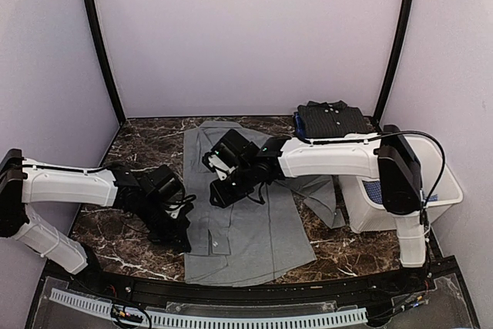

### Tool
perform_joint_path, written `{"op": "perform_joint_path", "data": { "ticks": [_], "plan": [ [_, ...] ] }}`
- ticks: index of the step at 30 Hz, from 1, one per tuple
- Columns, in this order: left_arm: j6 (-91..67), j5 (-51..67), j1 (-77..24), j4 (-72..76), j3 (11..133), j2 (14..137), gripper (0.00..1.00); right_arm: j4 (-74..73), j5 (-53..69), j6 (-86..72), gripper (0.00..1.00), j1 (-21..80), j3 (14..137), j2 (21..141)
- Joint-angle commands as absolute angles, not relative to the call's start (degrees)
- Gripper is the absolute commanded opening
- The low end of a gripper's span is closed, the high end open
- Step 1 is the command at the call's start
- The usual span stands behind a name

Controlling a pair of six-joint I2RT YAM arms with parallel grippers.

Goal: Fold and stack the long sleeve shirts
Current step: Adjust the sleeve of the 1/3-folded shirt, then move the 1/3-folded shirt to the center of the board.

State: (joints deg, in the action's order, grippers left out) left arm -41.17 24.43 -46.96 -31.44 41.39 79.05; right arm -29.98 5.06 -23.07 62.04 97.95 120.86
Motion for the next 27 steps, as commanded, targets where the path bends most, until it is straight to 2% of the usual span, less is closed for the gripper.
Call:
{"op": "perform_joint_path", "data": {
  "ticks": [1,16,21,24,27],
  "plan": [
    [-40.53,25.71,-47.63,-33.73,43.05,78.29,0.00,-27.50,5.66,-23.41,0.31,62.22,99.94,123.24],
    [-40.52,25.99,-48.34,-35.03,42.86,77.95,0.01,-23.37,8.18,-24.54,0.29,62.05,96.01,126.82],
    [-40.22,23.33,-48.32,-36.55,45.07,78.35,0.13,-23.07,9.26,-24.44,0.29,62.20,93.83,127.32],
    [-40.38,19.11,-48.11,-38.72,48.88,78.25,0.29,-23.03,9.40,-24.30,0.29,62.29,92.69,126.98],
    [-40.99,13.61,-46.69,-40.23,52.04,78.15,0.33,-23.07,9.41,-24.26,0.29,62.21,92.08,125.59]
  ]
}}
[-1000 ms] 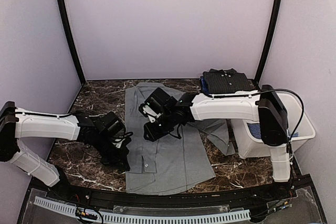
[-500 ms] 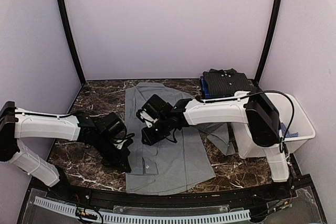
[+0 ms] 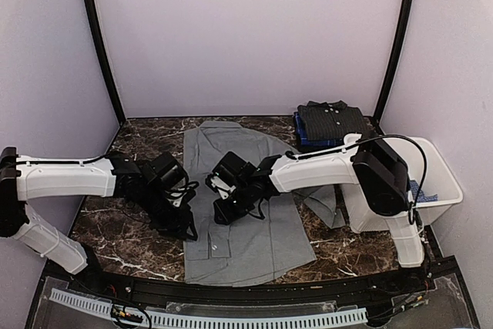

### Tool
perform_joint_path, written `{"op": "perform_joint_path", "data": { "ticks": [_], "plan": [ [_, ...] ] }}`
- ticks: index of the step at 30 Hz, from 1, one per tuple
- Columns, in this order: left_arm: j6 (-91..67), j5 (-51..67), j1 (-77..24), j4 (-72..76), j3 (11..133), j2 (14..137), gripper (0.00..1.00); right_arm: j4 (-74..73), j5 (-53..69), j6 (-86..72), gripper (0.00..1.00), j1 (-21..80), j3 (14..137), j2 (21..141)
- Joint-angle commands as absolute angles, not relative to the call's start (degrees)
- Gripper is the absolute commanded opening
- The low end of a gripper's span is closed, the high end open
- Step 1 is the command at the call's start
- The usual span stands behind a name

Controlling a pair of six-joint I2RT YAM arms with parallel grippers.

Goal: Fold and stack the long sleeve shirts
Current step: Move the 1/3-folded shirt to the center of the board.

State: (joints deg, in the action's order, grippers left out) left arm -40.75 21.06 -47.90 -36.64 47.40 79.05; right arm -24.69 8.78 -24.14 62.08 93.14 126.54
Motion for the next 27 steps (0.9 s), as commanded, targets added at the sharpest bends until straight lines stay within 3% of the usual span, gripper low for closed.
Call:
{"op": "perform_joint_path", "data": {
  "ticks": [1,7,15,27],
  "plan": [
    [-41.10,13.09,-45.11,-39.37,52.85,78.20,0.34,-23.03,9.17,-24.26,0.29,62.15,91.96,124.86],
    [-41.09,14.26,-37.80,-28.15,56.21,82.28,0.31,-21.92,6.76,-24.81,0.30,59.93,90.70,118.22],
    [-41.41,16.41,-36.85,-17.70,64.21,98.53,0.26,-17.71,-2.35,-25.29,0.40,55.19,84.73,108.23],
    [-40.09,17.14,-31.66,-14.82,54.13,103.94,0.24,-14.03,-8.38,-24.32,0.45,49.40,77.92,99.19]
  ]
}}
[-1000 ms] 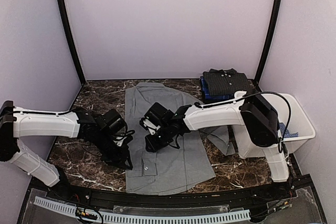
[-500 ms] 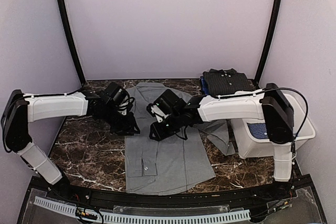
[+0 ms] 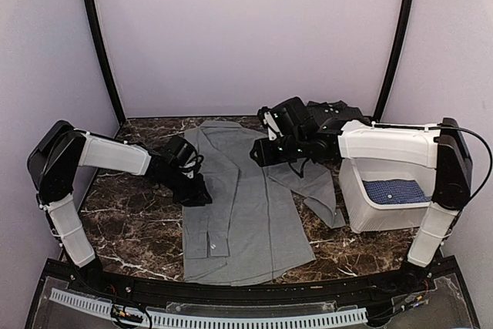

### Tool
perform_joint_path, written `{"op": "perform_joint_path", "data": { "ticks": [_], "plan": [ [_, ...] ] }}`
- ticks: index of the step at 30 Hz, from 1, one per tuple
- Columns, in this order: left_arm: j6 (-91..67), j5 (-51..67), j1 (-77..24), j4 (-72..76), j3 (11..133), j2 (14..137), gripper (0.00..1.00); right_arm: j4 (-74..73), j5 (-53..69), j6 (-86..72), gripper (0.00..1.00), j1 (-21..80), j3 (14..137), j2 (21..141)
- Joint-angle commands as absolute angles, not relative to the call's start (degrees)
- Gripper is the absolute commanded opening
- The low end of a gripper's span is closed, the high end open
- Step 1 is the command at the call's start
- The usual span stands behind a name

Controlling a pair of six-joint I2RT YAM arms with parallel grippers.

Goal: Fold and stack the long sleeve shirts
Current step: Move the 1/3-folded shirt to the center of the board.

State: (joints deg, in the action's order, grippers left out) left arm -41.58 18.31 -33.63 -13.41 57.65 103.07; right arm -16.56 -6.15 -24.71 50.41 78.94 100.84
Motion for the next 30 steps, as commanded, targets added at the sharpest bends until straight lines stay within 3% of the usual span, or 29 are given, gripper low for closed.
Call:
{"op": "perform_joint_path", "data": {
  "ticks": [1,12,30],
  "plan": [
    [-39.78,16.52,-31.17,-15.57,53.78,103.87,0.24,-14.11,-8.88,-24.27,0.46,49.27,77.76,99.05],
    [-33.84,10.46,-19.54,-21.67,48.71,100.07,0.22,-13.86,-10.44,-24.00,0.49,47.72,75.49,98.52],
    [-29.18,1.49,-17.76,-31.92,50.76,93.11,0.22,-21.09,-18.25,-26.83,0.58,46.76,67.68,92.91]
  ]
}}
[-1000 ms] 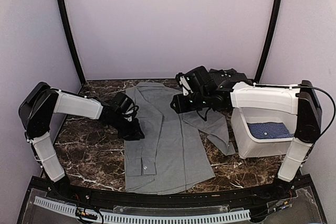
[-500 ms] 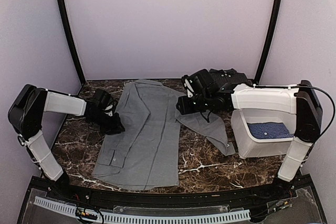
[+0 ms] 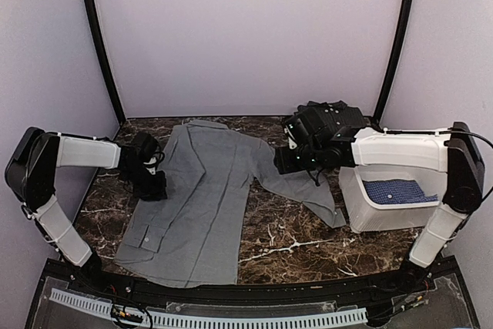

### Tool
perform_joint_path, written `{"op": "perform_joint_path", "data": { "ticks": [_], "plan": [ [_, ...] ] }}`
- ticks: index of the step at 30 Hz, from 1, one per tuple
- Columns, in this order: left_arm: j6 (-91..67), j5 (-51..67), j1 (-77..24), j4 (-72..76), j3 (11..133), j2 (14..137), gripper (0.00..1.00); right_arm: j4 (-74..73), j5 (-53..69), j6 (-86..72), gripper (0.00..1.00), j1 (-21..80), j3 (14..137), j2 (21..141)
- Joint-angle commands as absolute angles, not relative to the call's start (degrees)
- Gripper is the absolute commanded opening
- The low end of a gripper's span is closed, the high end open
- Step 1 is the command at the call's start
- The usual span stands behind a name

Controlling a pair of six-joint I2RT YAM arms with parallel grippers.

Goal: Fold and stack the long sleeve shirts
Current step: Move the 1/3-folded shirt to the center of the board, then adjust the sleeve of the 1/3-folded shirt.

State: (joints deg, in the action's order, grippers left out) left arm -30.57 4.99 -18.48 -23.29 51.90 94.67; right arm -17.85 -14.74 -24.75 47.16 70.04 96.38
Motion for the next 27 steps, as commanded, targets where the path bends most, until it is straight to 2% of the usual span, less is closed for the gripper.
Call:
{"op": "perform_joint_path", "data": {
  "ticks": [1,10,21,24,27],
  "plan": [
    [-29.14,1.96,-17.75,-32.21,51.22,92.83,0.22,-22.10,-18.88,-27.62,0.59,46.76,66.75,92.11],
    [-27.51,10.04,-19.31,-32.17,59.89,89.62,0.22,-30.87,-22.85,-37.70,0.76,46.80,58.52,86.26],
    [-27.52,12.55,-23.89,-31.92,67.80,90.70,0.22,-43.59,-29.24,-50.44,0.87,47.91,59.10,91.47],
    [-27.68,13.54,-24.56,-31.02,68.24,91.09,0.22,-40.72,-26.11,-50.51,0.85,47.89,57.58,92.51],
    [-27.69,13.99,-24.78,-30.40,68.58,91.44,0.22,-36.04,-23.75,-50.59,0.78,48.06,56.16,92.49]
  ]
}}
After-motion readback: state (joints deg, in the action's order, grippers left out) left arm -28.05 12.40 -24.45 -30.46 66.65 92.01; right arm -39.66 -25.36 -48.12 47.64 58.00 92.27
